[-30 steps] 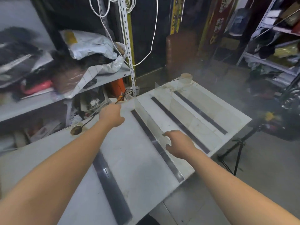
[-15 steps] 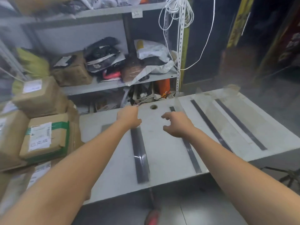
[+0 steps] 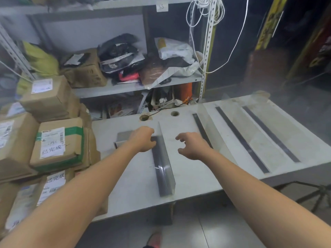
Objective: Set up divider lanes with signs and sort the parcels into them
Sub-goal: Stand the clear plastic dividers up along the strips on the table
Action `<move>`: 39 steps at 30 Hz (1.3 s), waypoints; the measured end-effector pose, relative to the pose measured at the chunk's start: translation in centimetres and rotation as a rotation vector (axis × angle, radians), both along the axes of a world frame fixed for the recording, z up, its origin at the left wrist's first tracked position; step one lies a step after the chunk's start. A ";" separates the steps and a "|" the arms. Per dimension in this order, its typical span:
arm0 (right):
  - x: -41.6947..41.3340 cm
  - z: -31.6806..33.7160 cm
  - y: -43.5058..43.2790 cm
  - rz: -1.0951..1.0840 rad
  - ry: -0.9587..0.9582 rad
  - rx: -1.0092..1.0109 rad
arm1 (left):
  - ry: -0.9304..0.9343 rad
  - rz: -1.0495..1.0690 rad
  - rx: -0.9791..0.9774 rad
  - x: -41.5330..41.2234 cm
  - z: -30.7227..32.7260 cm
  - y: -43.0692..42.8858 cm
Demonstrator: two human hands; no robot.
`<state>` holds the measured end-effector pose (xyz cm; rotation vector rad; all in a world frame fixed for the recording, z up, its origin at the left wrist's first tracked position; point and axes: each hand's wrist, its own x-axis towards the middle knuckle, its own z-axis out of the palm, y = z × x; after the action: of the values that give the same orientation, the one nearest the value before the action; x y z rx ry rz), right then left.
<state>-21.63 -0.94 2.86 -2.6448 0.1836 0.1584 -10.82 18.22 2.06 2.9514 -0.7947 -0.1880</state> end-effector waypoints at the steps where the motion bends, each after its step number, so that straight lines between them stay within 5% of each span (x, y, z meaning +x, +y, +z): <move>1: 0.2 -0.4 0.2 -0.015 0.013 0.010 | 0.016 -0.027 -0.012 0.5 -0.5 0.1; 19: 3.0 -7.6 3.5 -0.306 0.187 0.160 | 0.118 -0.601 -0.068 9.3 -7.8 -1.0; 39: 4.4 -9.0 4.7 -0.332 0.214 0.336 | 0.051 -0.706 -0.192 13.3 -9.8 2.0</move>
<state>-17.19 3.79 -6.19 -2.2239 0.6073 0.3288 2.50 20.19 -7.70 2.3602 -1.6991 -0.2066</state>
